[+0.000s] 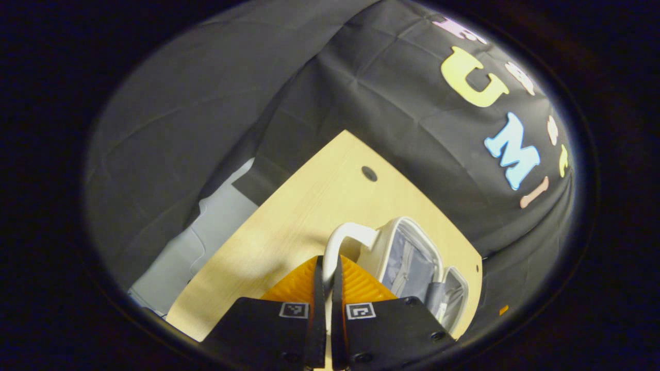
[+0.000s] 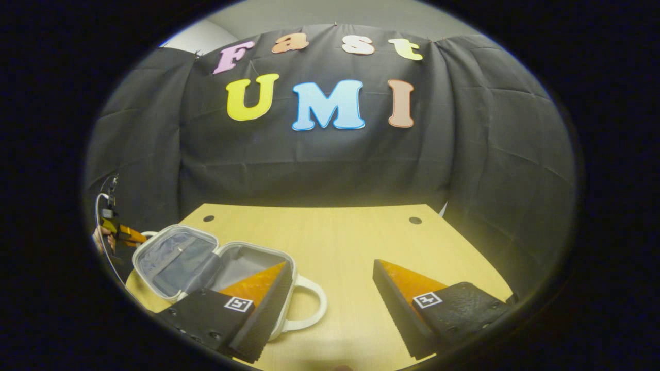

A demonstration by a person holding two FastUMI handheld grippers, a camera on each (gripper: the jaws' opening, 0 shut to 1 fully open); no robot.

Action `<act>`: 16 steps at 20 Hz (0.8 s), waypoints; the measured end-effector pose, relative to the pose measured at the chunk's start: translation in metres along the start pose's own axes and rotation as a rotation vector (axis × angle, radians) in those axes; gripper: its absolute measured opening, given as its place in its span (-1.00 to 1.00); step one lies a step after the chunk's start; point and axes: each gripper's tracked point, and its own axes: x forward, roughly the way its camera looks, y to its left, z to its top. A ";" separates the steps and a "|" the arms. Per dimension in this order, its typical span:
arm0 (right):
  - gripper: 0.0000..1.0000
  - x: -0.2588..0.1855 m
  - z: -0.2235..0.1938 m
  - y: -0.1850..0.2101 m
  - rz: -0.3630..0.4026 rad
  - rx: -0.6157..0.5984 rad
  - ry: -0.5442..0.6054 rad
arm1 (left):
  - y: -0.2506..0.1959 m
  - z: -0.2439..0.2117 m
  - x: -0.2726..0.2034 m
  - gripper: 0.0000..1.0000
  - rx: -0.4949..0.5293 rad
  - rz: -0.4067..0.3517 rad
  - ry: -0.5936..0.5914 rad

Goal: First open the suitcase, pack the skin care products into it, and then close the suitcase.

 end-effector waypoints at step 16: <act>0.92 -0.003 0.013 -0.083 0.091 0.027 -0.077 | -0.347 -0.063 -0.143 -0.77 0.244 -0.259 -0.195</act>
